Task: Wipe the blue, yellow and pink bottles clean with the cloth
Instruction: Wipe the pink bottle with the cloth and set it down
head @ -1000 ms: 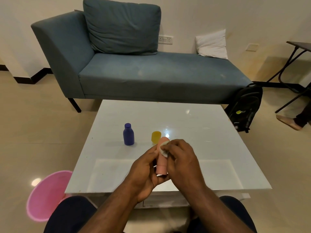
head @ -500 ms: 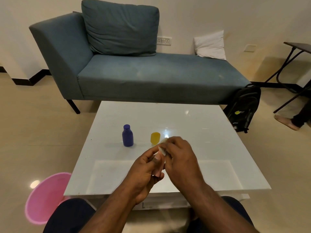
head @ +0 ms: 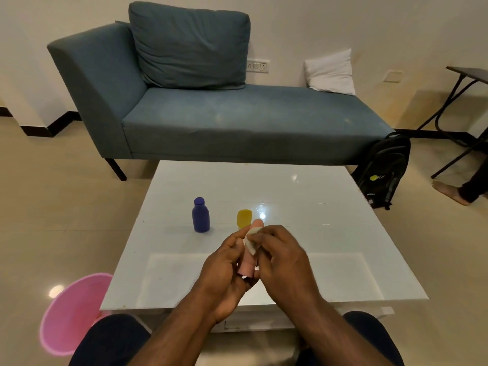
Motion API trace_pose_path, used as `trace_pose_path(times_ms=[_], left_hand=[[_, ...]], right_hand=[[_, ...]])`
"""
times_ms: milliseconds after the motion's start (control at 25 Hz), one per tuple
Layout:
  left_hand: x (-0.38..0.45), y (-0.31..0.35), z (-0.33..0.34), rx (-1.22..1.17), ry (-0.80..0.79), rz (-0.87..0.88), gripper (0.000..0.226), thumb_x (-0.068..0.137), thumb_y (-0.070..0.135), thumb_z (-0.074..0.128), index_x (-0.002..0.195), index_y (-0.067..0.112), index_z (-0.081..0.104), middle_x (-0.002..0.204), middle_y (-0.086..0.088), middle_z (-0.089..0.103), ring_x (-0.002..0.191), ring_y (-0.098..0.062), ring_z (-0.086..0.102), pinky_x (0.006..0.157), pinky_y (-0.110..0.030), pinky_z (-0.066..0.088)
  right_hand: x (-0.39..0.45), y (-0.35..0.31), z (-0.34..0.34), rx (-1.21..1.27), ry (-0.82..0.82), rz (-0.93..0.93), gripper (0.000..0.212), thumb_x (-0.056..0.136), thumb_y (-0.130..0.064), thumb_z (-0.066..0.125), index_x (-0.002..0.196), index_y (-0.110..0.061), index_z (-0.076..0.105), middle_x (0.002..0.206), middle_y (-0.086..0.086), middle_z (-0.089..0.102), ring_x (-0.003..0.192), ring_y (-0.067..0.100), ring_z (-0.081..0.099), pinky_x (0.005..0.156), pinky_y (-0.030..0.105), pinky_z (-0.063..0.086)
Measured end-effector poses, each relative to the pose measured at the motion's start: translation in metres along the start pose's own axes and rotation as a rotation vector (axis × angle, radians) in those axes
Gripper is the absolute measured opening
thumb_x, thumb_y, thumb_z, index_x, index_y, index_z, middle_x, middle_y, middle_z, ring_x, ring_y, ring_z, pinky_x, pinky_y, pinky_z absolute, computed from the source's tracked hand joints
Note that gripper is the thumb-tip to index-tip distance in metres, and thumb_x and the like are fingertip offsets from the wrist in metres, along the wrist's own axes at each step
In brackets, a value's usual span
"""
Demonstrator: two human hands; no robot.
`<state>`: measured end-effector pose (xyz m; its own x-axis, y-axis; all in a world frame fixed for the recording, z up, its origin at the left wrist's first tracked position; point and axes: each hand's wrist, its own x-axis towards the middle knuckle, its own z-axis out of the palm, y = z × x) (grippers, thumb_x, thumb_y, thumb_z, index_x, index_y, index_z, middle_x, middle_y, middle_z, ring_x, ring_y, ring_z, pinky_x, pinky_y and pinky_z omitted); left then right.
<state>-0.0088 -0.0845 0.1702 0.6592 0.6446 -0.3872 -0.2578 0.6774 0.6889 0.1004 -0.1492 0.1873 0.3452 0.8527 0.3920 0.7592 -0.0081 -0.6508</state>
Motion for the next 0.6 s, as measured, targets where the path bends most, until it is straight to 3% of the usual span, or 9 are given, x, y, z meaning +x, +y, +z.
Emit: trace_pose_path(times_ms=[80,360,600], left_hand=[[-0.001,0.000,0.000,-0.014,0.014,-0.023,0.039,0.106,0.018,0.036,0.123,0.029,0.070,0.129,-0.008,0.068,0.107,-0.027,0.063,0.091,-0.042,0.047],[0.004,0.009,-0.001,-0.081,0.017,-0.054,0.042,0.091,0.011,0.059,0.131,0.020,0.062,0.121,-0.011,0.072,0.111,-0.036,0.069,0.099,-0.059,0.049],[0.007,0.003,0.000,-0.104,0.073,-0.107,0.032,0.100,0.018,0.053,0.129,0.016,0.065,0.121,-0.017,0.071,0.109,-0.037,0.068,0.094,-0.058,0.052]], right_hand=[[0.008,0.004,-0.002,0.014,0.047,0.040,0.021,0.083,-0.018,0.054,0.098,-0.018,0.069,0.099,-0.007,0.061,0.088,0.007,0.058,0.077,0.023,0.053],[-0.015,-0.001,0.007,-0.004,0.024,0.014,0.021,0.087,-0.020,0.056,0.104,-0.020,0.068,0.106,-0.010,0.061,0.096,0.002,0.056,0.081,0.017,0.050],[0.000,0.002,0.003,-0.005,0.088,0.071,0.013,0.090,-0.016,0.060,0.100,-0.021,0.067,0.101,-0.011,0.060,0.091,-0.005,0.054,0.078,0.005,0.042]])
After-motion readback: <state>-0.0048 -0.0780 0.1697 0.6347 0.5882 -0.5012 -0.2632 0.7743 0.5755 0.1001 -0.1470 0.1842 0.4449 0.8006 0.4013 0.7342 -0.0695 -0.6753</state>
